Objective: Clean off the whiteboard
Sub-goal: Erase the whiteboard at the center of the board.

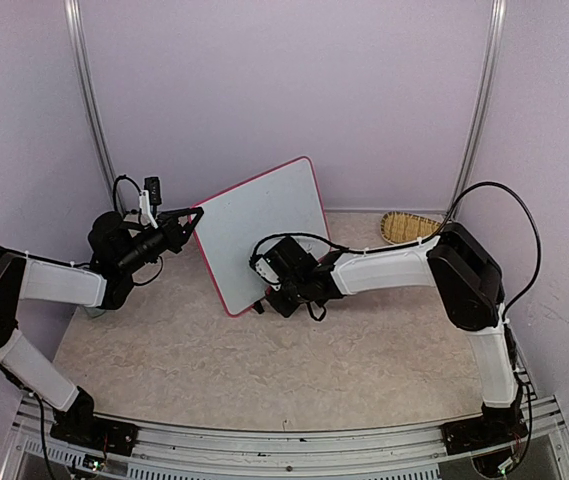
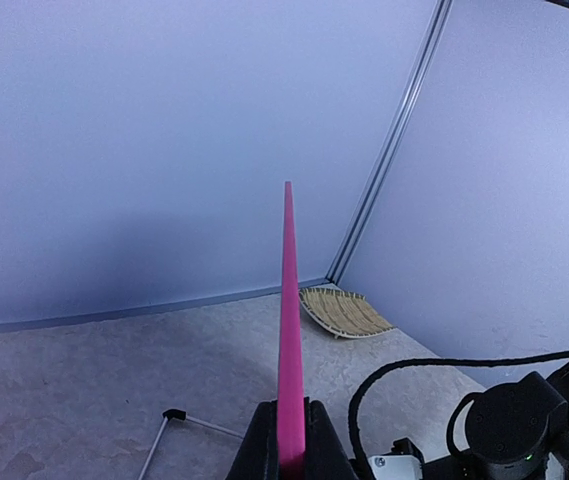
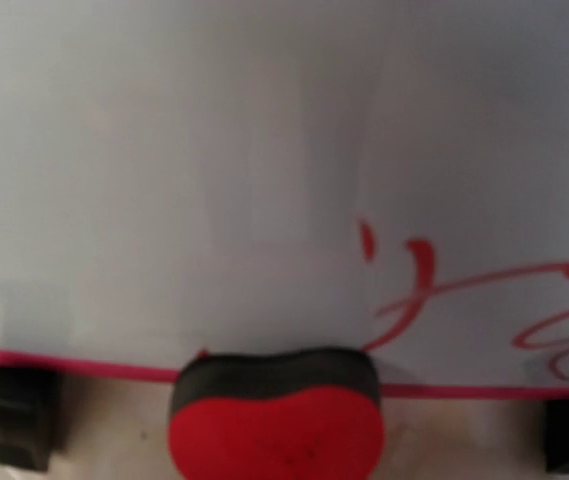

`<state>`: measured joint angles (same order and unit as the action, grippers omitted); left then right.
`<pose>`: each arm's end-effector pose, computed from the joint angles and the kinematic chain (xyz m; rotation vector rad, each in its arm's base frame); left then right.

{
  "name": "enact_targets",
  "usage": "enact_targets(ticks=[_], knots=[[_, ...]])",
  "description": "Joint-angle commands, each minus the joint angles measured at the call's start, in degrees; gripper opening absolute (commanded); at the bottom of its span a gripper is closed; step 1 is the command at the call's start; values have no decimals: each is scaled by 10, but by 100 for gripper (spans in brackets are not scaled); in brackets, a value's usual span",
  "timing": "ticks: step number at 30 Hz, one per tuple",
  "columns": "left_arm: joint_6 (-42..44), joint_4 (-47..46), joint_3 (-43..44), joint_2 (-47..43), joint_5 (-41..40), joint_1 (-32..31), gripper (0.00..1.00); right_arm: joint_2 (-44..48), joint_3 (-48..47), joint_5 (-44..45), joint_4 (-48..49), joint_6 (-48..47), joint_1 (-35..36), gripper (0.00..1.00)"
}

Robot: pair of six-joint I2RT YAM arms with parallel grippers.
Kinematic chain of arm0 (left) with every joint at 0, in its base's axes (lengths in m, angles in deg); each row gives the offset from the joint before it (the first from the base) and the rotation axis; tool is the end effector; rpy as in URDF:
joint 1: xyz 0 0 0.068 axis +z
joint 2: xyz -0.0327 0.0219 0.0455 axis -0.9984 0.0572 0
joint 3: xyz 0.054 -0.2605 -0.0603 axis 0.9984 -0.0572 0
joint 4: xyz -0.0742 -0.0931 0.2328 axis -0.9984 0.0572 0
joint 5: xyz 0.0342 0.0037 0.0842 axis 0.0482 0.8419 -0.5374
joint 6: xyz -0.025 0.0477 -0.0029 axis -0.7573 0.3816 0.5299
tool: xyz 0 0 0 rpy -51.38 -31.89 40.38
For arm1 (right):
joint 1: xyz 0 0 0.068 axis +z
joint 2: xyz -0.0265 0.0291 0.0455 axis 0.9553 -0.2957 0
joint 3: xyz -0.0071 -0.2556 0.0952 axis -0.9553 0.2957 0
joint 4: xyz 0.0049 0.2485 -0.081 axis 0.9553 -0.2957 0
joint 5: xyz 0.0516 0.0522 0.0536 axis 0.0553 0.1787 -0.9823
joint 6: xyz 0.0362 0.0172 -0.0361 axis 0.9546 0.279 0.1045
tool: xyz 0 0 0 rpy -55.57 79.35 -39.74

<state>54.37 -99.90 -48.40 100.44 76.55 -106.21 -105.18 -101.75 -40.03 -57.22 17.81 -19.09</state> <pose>0.2926 -0.1199 0.2440 0.3311 1.4667 -0.9248 0.2917 0.3808 0.1483 -0.9720 2.1927 0.0949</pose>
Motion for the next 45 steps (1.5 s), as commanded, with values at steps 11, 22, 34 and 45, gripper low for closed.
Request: enact_targets(ticks=[11,22,34,45], knots=[[18,72,-13,14,52,-16,0,-31,-62,7,-36,-6,30,15],[18,72,-13,14,53,-16,0,-5,-74,100,5,-11,39,15],[18,72,-12,15,53,-16,0,-37,-75,104,-59,-22,30,15],[18,72,-13,14,53,-16,0,-66,-79,90,-72,-4,19,15]])
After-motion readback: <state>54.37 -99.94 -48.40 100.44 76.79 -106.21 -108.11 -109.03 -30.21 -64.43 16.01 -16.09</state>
